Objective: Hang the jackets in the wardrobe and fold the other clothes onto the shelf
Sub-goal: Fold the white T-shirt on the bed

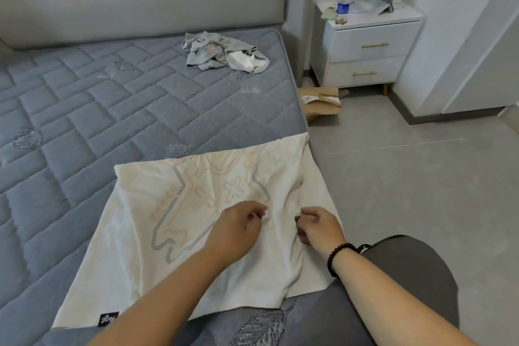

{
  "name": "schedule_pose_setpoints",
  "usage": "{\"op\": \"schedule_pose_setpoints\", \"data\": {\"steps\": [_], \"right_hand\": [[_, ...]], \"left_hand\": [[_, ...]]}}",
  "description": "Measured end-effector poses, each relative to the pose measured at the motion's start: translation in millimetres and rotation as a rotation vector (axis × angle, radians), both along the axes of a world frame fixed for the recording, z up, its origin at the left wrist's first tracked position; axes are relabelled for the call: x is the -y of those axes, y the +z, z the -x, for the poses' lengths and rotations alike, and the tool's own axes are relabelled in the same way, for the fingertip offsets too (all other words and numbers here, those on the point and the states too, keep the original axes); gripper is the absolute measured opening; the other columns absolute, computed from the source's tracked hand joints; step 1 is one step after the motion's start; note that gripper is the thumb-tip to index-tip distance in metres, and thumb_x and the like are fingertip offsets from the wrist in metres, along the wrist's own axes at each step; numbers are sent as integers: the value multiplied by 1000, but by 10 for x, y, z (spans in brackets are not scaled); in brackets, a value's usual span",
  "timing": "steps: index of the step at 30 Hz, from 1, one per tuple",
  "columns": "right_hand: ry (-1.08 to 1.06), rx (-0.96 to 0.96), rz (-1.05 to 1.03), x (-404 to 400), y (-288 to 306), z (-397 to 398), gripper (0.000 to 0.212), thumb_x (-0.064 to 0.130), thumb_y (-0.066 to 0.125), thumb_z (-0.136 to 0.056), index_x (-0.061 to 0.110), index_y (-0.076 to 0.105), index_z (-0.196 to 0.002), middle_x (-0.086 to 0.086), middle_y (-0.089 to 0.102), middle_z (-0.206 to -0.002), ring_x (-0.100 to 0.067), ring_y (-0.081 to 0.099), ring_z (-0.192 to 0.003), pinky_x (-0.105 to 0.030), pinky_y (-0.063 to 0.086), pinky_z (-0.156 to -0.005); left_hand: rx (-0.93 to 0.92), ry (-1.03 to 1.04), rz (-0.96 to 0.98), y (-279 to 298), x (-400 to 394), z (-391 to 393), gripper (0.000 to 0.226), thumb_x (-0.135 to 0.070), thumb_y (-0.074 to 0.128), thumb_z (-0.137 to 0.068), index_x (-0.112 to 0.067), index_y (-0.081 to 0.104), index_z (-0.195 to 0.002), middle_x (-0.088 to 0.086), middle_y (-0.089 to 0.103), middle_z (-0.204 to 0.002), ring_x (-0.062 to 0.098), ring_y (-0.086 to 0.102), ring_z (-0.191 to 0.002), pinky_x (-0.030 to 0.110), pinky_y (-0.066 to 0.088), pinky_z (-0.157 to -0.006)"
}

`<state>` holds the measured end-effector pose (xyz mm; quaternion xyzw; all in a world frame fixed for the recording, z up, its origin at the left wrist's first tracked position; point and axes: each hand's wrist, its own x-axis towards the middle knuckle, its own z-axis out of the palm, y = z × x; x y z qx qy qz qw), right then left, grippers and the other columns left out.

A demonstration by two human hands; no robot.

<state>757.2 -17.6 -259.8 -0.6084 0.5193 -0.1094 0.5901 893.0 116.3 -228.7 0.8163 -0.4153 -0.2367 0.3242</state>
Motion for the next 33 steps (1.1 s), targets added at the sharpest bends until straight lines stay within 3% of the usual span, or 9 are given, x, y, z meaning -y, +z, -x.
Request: {"op": "schedule_pose_setpoints", "data": {"steps": [6, 8, 11, 15, 18, 22, 27, 30, 33], "right_hand": [[70, -78, -66, 75, -51, -129, 16, 21, 67, -76, 25, 55, -84, -4, 70, -84, -20, 65, -76, -32, 57, -71], [160, -121, -62, 91, -84, -119, 13, 17, 67, -72, 21, 62, -84, -2, 71, -82, -19, 67, -79, -29, 57, -71], [184, -134, -71, 101, -135, -93, 14, 8, 64, -72, 18, 67, -81, -2, 71, -88, -22, 68, -87, -35, 58, -80], [74, -129, -110, 211, -154, 30, 23, 5, 62, -77, 22, 62, -93, -1, 66, -100, -22, 65, -94, -34, 57, -83], [-52, -93, -159, 308, -129, 261, 25, 4, 54, -79, 28, 55, -87, -9, 65, -100, -29, 66, -90, -39, 57, -79], [-21, -155, -96, 309, -124, 578, 27, 4, 50, -79, 27, 53, -94, -6, 64, -107, -27, 64, -95, -34, 55, -78], [53, -225, -115, 274, -107, 657, 27, 8, 51, -81, 18, 57, -106, -5, 63, -107, -28, 64, -99, -38, 54, -88], [76, -174, -63, 287, -79, 541, 26, 20, 56, -86, 16, 61, -112, 1, 63, -110, -21, 60, -101, -30, 49, -83], [108, -196, 33, 338, -55, 408, 29, 39, 61, -87, 19, 60, -109, 8, 57, -103, -11, 51, -93, -21, 37, -75]], "left_hand": [[-204, 113, -45, -24, 1203, -179, 17, -15, 52, -90, -16, 66, -100, -3, 73, -83, 10, 71, -71, 31, 58, -75], [-91, 82, -148, -68, 1503, -199, 20, -35, 57, -89, -16, 61, -90, -1, 70, -76, 15, 69, -68, 32, 54, -66], [225, -1, -394, -172, 1783, -221, 54, -67, 54, -82, -15, 51, -96, 1, 62, -83, 23, 62, -79, 32, 44, -61], [400, -57, -576, -280, 1924, -256, 45, -52, 47, -94, -13, 45, -114, 7, 58, -104, 26, 57, -92, 34, 40, -68], [302, 15, -410, -286, 1952, -293, 19, -30, 42, -97, -12, 46, -102, 6, 60, -98, 25, 52, -85, 34, 37, -67], [150, 143, -95, -332, 1824, -241, 17, -29, 44, -98, -15, 43, -87, 2, 56, -72, 22, 53, -67, 35, 38, -58], [65, 64, 14, -515, 1490, 37, 15, -29, 47, -99, -22, 48, -113, -2, 63, -97, 16, 60, -87, 30, 49, -76], [173, -21, 122, -549, 1185, 216, 43, -21, 51, -99, -12, 41, -140, 2, 46, -141, 13, 43, -128, 23, 31, -106], [327, -55, 110, -608, 754, 391, 51, -25, 43, -102, -12, 32, -150, -2, 23, -157, 11, 17, -145, 30, 12, -119]]}}
